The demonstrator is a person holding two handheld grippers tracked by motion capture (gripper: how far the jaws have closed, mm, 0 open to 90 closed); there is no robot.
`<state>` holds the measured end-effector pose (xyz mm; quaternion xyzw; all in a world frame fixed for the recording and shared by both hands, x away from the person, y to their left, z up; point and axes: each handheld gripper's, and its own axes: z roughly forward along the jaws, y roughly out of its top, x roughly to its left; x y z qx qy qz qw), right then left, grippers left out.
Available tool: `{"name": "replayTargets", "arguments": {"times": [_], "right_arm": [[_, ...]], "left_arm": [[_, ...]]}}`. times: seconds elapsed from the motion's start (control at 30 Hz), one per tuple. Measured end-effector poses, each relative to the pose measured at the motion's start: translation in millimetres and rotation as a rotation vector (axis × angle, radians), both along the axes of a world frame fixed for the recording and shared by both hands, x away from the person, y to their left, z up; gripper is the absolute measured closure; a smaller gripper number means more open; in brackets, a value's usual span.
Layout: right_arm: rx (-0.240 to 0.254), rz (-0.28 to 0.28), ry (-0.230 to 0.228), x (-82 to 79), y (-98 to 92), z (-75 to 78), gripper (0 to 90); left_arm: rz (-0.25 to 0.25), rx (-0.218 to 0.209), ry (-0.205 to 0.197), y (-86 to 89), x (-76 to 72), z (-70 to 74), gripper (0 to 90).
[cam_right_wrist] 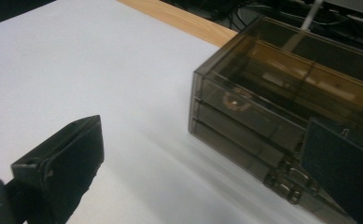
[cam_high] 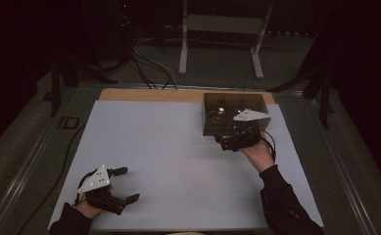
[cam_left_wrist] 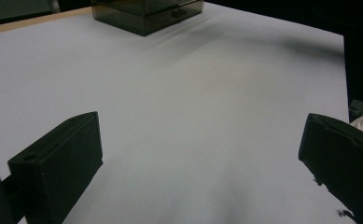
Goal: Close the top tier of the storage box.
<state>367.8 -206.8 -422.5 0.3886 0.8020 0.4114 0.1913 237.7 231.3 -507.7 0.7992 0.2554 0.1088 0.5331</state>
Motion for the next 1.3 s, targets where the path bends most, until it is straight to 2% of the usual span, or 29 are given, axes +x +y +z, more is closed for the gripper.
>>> {"name": "replayTargets", "arguments": {"times": [0.27, 0.37, 0.63, 1.07, 1.17, 1.3], "right_arm": [[-0.001, 0.053, -0.004, -7.0, 4.6, -9.2, 0.0], [0.016, 0.089, -0.011, -12.1, 5.2, -17.5, 0.0], [0.021, 0.135, -0.012, -22.5, 2.8, -33.8, 0.0], [-0.011, 0.123, 0.02, -36.6, -11.2, -54.5, 0.0], [-0.038, 0.12, 0.021, -39.9, -15.5, -58.8, 0.0], [-0.038, 0.119, 0.033, -45.5, -22.6, -64.1, 0.0]], "left_arm": [[-0.001, -0.003, -0.003, 0.4, -0.6, 0.8, 1.1], [-0.003, -0.002, -0.002, 0.2, -0.4, 0.7, 1.1], [-0.003, -0.002, -0.004, 0.4, -0.6, 1.0, 1.1], [-0.003, -0.003, -0.004, 0.5, -0.8, 1.3, 1.1], [-0.003, -0.002, -0.005, 0.3, -0.9, 1.4, 1.1], [-0.003, -0.003, -0.005, 0.4, -1.1, 1.5, 1.1]]}}
